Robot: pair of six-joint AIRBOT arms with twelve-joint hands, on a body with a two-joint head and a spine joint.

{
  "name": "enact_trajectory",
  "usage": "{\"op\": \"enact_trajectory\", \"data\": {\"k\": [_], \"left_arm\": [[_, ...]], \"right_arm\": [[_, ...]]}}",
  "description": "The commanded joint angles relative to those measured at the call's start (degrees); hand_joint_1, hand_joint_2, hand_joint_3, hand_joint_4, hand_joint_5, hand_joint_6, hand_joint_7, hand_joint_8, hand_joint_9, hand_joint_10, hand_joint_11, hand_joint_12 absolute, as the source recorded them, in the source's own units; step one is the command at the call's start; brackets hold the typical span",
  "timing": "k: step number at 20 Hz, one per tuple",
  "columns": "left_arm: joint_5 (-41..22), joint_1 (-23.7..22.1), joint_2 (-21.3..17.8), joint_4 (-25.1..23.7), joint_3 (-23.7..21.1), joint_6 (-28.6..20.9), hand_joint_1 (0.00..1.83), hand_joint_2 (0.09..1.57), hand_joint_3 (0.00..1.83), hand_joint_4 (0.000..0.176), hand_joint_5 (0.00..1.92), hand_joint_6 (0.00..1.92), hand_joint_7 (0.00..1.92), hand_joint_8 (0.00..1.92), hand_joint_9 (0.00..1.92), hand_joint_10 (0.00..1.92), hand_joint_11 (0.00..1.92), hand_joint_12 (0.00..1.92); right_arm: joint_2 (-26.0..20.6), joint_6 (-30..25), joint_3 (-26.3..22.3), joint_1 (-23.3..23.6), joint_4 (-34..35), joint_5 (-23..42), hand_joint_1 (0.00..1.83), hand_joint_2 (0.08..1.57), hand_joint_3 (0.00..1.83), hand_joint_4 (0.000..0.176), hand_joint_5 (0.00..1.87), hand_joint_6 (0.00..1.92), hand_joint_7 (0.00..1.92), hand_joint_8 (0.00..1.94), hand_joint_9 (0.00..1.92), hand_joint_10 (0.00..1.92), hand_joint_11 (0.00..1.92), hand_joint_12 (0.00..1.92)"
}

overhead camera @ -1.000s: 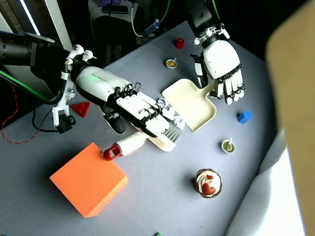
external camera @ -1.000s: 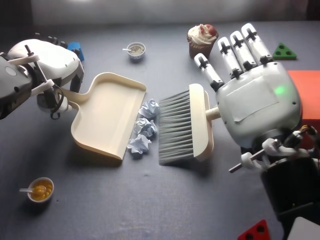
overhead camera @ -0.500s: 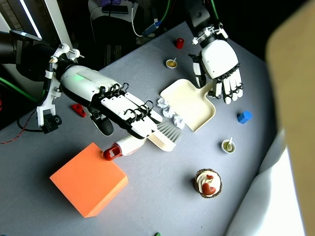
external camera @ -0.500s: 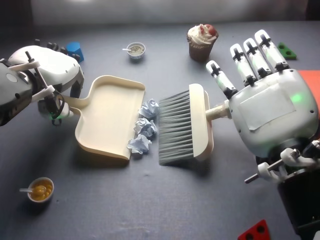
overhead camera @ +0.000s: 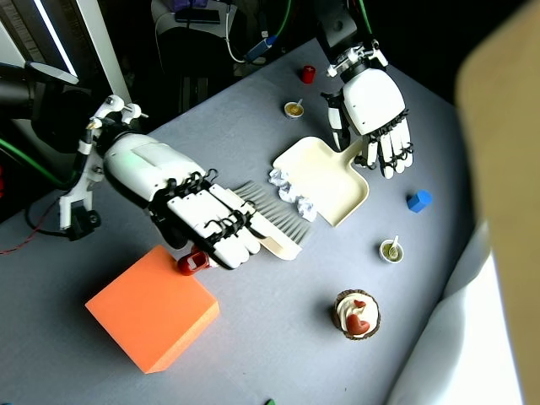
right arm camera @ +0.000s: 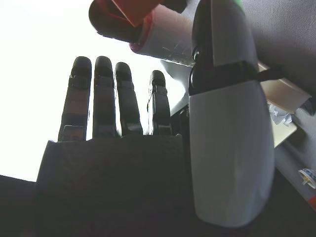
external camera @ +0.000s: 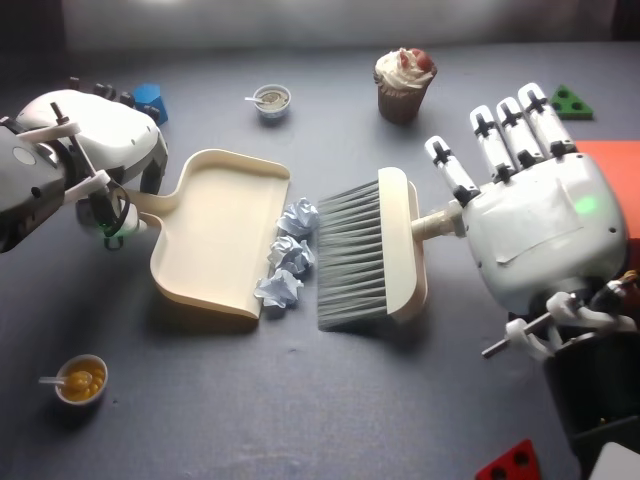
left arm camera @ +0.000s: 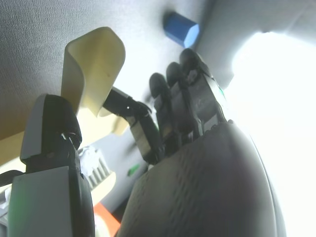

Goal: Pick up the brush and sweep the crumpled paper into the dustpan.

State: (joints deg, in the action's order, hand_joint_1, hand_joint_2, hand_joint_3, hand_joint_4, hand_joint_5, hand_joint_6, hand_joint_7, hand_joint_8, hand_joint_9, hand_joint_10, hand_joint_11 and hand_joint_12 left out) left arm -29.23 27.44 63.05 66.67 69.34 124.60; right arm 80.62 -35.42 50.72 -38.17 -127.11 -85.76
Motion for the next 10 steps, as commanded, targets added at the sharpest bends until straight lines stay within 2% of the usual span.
{"op": "enact_trajectory", "data": {"k": [1, 5, 10], "left_arm": [[-4.35, -0.15, -0.74, -2.11, 0.20, 0.11, 1.07, 1.17, 0.00, 0.000, 0.89, 1.13, 0.40, 0.00, 0.30, 0.00, 0.29, 0.02], [-4.38, -0.20, -0.73, -2.07, 0.34, -0.04, 1.07, 1.17, 0.00, 0.000, 0.89, 1.13, 0.39, 0.00, 0.29, 0.00, 0.28, 0.01], [-4.36, -0.38, -0.73, -2.07, 0.32, -0.07, 1.07, 1.17, 0.00, 0.000, 0.88, 1.14, 0.40, 0.00, 0.30, 0.00, 0.27, 0.01]], "right_arm": [[0.04, 0.07, 0.67, -0.15, -5.18, -4.86, 1.21, 0.97, 0.00, 0.000, 0.14, 0.01, 0.14, 0.01, 0.18, 0.00, 0.18, 0.02], [3.38, -0.80, 5.37, 0.62, -6.02, -4.90, 1.20, 0.98, 0.00, 0.000, 0.15, 0.01, 0.15, 0.00, 0.19, 0.00, 0.18, 0.02], [5.34, -1.72, 8.25, 1.69, -6.02, -4.08, 1.19, 0.98, 0.00, 0.000, 0.16, 0.00, 0.15, 0.00, 0.17, 0.00, 0.16, 0.01]]}}
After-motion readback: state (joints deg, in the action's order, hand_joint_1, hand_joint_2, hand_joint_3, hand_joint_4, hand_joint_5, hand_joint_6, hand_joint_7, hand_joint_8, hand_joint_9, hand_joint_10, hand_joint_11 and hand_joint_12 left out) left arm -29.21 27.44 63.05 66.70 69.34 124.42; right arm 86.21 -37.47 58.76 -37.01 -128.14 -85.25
